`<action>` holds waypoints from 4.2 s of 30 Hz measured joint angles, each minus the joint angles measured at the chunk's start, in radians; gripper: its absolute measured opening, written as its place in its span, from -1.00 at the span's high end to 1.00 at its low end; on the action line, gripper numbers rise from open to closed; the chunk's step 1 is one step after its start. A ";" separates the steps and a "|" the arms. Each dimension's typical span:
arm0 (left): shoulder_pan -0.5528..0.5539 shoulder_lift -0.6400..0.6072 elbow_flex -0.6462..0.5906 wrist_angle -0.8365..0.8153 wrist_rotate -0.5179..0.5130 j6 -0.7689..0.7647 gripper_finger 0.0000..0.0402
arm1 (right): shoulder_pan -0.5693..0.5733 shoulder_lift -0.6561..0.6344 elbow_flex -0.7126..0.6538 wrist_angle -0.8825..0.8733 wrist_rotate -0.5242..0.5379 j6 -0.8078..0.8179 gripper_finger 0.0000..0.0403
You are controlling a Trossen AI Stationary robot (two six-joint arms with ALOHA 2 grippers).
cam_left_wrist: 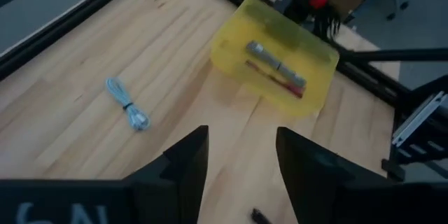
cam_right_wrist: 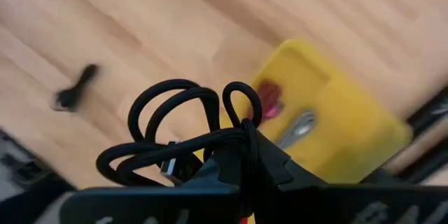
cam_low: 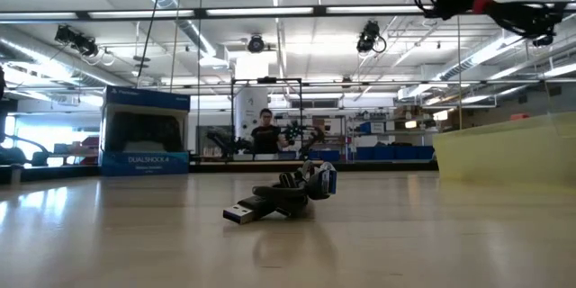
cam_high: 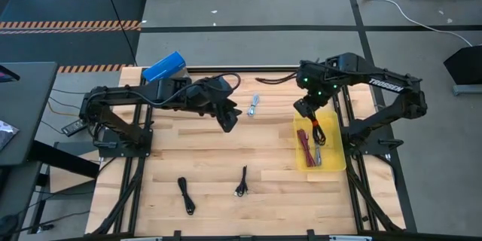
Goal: Pick and place USB-C Cables
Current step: Put the top black charger cable into the yellow bin, then put the blue cable charger into the yellow bin
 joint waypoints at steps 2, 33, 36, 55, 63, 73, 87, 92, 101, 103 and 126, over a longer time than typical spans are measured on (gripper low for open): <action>0.000 0.000 0.000 0.018 0.000 0.000 0.12 | -0.004 -0.003 -0.022 -0.004 -0.034 0.023 0.96; -0.060 -0.001 0.000 0.088 0.008 0.011 0.12 | 0.008 -0.003 -0.620 0.229 -0.065 0.298 0.60; -0.060 -0.001 0.000 0.094 0.003 0.001 0.12 | 0.021 -0.003 -0.622 0.231 -0.062 0.281 0.42; 0.025 0.042 -0.007 0.035 -0.227 -0.081 0.12 | 0.100 -0.056 -0.413 0.231 0.020 0.112 -0.08; 0.128 0.185 -0.008 0.058 -0.147 -0.084 0.12 | 0.147 -0.169 -0.198 0.262 0.082 0.031 -0.07; 0.169 0.368 -0.009 0.144 -0.077 -0.208 0.12 | 0.196 -0.306 -0.110 0.445 0.136 0.010 -0.07; 0.206 0.519 -0.009 0.191 -0.089 -0.221 0.12 | 0.234 -0.322 -0.110 0.503 0.139 -0.008 -0.07; 0.208 0.555 -0.010 0.203 -0.089 -0.190 0.12 | 0.234 -0.301 -0.110 0.521 0.145 -0.006 -0.07; 0.205 0.616 -0.010 0.223 -0.089 -0.160 0.12 | 0.234 -0.266 -0.110 0.527 0.164 0.027 -0.07; 0.205 0.630 -0.009 0.224 -0.089 -0.157 0.12 | 0.234 -0.263 -0.110 0.527 0.164 0.044 -0.07; 0.229 0.719 -0.008 0.237 -0.092 -0.174 0.12 | 0.249 -0.261 -0.110 0.527 0.158 0.149 -0.07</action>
